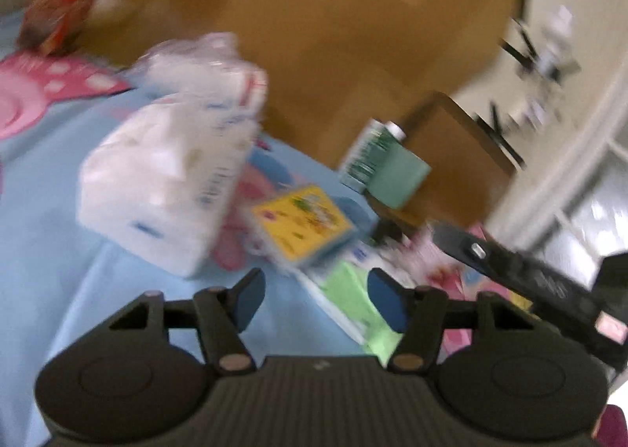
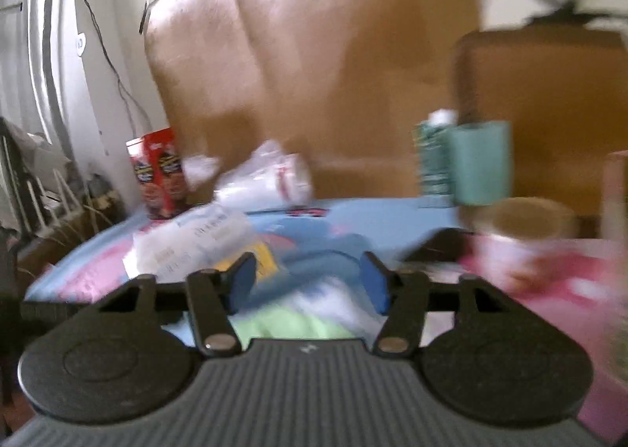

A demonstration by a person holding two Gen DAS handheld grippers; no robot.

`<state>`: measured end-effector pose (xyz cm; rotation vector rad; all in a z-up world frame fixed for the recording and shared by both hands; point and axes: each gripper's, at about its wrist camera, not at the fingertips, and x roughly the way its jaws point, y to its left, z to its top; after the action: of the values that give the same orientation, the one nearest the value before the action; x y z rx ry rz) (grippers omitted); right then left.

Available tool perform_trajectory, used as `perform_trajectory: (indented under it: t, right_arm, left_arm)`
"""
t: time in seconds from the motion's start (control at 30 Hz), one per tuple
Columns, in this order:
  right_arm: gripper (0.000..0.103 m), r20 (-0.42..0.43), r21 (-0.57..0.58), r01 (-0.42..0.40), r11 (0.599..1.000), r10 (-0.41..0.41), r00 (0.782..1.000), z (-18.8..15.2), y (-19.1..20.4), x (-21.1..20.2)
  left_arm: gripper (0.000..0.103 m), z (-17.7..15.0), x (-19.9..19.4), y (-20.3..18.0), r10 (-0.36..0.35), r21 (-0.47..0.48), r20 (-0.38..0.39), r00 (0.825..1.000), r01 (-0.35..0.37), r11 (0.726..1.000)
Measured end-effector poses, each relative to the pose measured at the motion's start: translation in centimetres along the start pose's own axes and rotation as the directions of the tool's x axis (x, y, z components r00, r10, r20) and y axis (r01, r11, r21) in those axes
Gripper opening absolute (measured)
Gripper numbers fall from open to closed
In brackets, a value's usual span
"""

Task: Organize soft objects
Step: 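Grasp the yellow card box with the left tool and drop it into the tin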

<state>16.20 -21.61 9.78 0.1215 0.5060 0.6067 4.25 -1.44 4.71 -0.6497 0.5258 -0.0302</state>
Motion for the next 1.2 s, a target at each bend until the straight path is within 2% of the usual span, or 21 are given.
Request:
perform_trajectory:
  t: [0.07,0.17,0.23,0.3,0.4,0.53,0.63,0.7,0.77,0.8,0.83,0.87,0.9,0.97,1.03,1.1,1.2]
  right_arm:
    - [0.051,-0.057,0.02,-0.022,1.0,0.023,0.998,1.2,0.8,3.7]
    - [0.046,-0.149,0.029,-0.005,1.0,0.01,0.989,1.4,1.5,7.2]
    - [0.036,-0.212,0.066,-0.033,0.997,0.047,0.976,0.6,1.5,8.1]
    - [0.037,-0.218,0.055,-0.048,0.997,0.059,0.974,-0.2,2.3,6.6]
    - [0.037,-0.209,0.023,-0.061,0.998,0.065,0.976,-1.6,2.8,2.5]
    - [0.037,-0.187,0.029,-0.083,0.996,0.087,0.978,-4.3,2.7,-3.3]
    - [0.038,-0.198,0.016,-0.066,0.998,0.068,0.978,-7.3,2.9,-6.7]
    - [0.04,-0.223,0.006,-0.05,0.999,0.05,0.973,-9.1,2.9,-8.0]
    - [0.042,-0.236,-0.013,-0.053,0.999,0.049,0.971,-10.3,3.3,-9.0]
    - [0.049,-0.227,-0.045,-0.057,0.997,0.045,0.973,-10.7,3.6,-9.6]
    - [0.06,-0.214,-0.088,-0.046,0.995,0.026,0.976,-10.9,4.1,-10.0]
    - [0.064,-0.196,-0.135,-0.018,0.991,-0.009,0.981,-10.9,4.8,-9.8]
    - [0.068,-0.175,-0.184,0.005,0.983,-0.038,0.984,-11.1,5.1,-10.0]
    - [0.068,-0.164,-0.241,0.018,0.97,-0.059,0.985,-11.2,5.2,-9.7]
    - [0.068,-0.177,-0.257,0.006,0.966,-0.053,0.983,-11.2,4.9,-9.0]
    - [0.068,-0.179,-0.283,0.002,0.959,-0.055,0.982,-11.5,4.6,-8.5]
    - [0.067,-0.156,-0.298,0.008,0.955,-0.056,0.986,-11.8,4.3,-8.5]
  left_arm:
    - [0.055,0.8,0.9,0.9,-0.008,-0.063,0.0,1.0,0.008,0.998]
    - [0.055,1.6,2.6,1.5,-0.038,-0.119,0.001,0.999,0.038,0.992]
    - [0.046,1.5,3.1,1.8,-0.037,-0.137,-0.008,0.999,0.035,0.99]
    - [0.044,1.4,3.2,1.5,-0.049,-0.129,-0.023,0.999,0.046,0.991]
    - [0.044,0.0,1.6,0.7,-0.085,-0.049,-0.048,0.995,0.082,0.995]
    - [0.044,-2.7,-0.3,-0.6,-0.16,0.04,-0.139,0.977,0.167,0.985]
    - [0.045,-4.9,-0.8,-2.0,-0.17,0.085,-0.206,0.964,0.191,0.978]
    - [0.045,-6.2,-0.8,-3.0,-0.152,0.127,-0.236,0.96,0.185,0.975]
    - [0.052,-6.7,-1.1,-4.0,-0.138,0.173,-0.239,0.961,0.182,0.968]
    - [0.06,-6.8,-1.2,-4.3,-0.132,0.187,-0.242,0.961,0.179,0.966]
    - [0.065,-6.6,-1.4,-4.5,-0.123,0.195,-0.236,0.964,0.171,0.966]
    - [0.072,-6.5,-1.5,-4.6,-0.113,0.2,-0.221,0.969,0.158,0.967]
    - [0.073,-6.2,-1.7,-4.6,-0.105,0.206,-0.208,0.972,0.148,0.967]
    - [0.073,-5.8,-1.5,-4.7,-0.085,0.202,-0.206,0.975,0.127,0.971]
    - [0.07,-5.6,-0.8,-4.8,-0.087,0.193,-0.229,0.97,0.133,0.972]
    - [0.057,-5.9,0.2,-4.9,-0.078,0.209,-0.259,0.963,0.134,0.969]
    - [0.052,-6.6,0.4,-6.3,-0.06,0.27,-0.266,0.962,0.134,0.953]
